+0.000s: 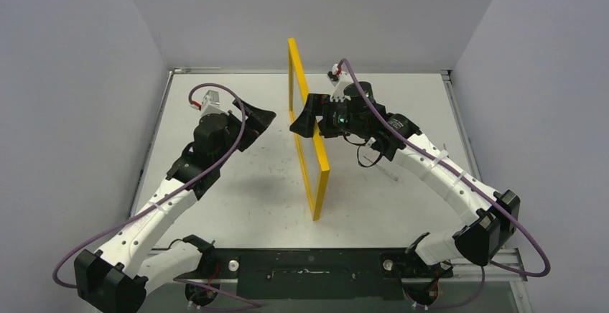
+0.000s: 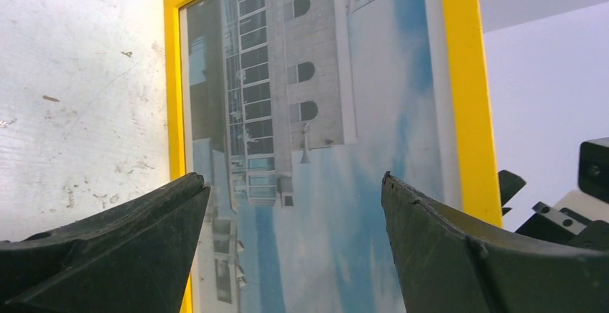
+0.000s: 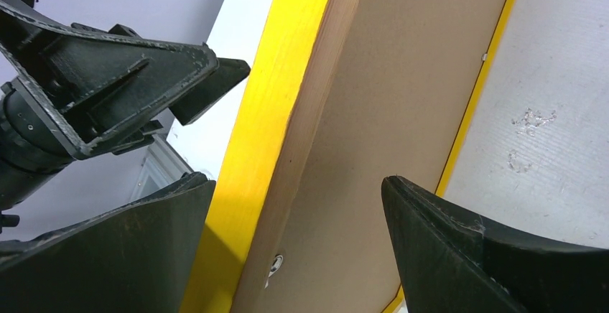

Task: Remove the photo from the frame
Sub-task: Turn over the photo frame at the center of the board.

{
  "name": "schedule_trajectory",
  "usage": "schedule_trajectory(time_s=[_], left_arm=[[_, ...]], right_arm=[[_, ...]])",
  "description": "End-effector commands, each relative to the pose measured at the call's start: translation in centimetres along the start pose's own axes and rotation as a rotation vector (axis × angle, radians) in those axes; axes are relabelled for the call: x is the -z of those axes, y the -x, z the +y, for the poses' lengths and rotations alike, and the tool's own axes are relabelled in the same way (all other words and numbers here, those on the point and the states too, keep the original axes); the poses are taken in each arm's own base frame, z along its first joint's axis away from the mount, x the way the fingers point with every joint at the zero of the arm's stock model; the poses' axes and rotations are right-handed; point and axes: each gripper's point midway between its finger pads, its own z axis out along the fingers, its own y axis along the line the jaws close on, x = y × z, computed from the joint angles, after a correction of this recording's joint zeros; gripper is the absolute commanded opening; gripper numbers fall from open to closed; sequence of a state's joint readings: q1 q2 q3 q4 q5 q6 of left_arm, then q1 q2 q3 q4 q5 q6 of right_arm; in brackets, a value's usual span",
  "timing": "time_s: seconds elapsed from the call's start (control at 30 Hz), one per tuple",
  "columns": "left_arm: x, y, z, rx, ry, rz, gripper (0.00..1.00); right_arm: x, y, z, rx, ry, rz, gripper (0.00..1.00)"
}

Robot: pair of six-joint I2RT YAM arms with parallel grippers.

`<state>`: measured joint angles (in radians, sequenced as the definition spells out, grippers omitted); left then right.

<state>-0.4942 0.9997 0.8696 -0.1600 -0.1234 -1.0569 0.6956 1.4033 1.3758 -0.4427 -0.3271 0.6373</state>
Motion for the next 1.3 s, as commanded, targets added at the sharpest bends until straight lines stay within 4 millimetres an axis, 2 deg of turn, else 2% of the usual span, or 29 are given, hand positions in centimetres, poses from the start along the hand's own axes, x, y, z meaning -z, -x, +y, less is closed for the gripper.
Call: schedule_trajectory(time_s=[0.0, 0.27, 0.67, 0.87, 1.13, 1.27], left_arm=[[0.3, 1.9, -3.7, 0.053, -0.080, -0.026, 0.90], [0.3, 3.3, -6.9, 0.080, -0.153, -0.041, 0.88], [-1.2, 2.1, -7.9, 0.116, -0.199, 0.026, 0.89], [-1.1, 2.2, -8.1, 0.129, -0.210, 0.022, 0.89], [-0.5, 1.4, -9.9, 0.159, -0.294, 0.086, 0.94], [-0.4, 1.3, -10.4, 0.186, -0.311, 0.098, 0.96]], right_arm=[[0.9, 1.6, 2.0, 0.020, 0.054, -0.053, 0.90], [2.1, 2.7, 3.1, 0.023, 0.077, -0.084, 0.90], [2.7, 2.9, 3.1, 0.026, 0.065, -0.091, 0.90], [3.4, 3.0, 3.9, 0.032, 0.110, -0.108, 0.90], [3.6, 3.0, 4.0, 0.039, 0.115, -0.112, 0.90], [4.0, 3.2, 4.5, 0.049, 0.143, -0.130, 0.94]])
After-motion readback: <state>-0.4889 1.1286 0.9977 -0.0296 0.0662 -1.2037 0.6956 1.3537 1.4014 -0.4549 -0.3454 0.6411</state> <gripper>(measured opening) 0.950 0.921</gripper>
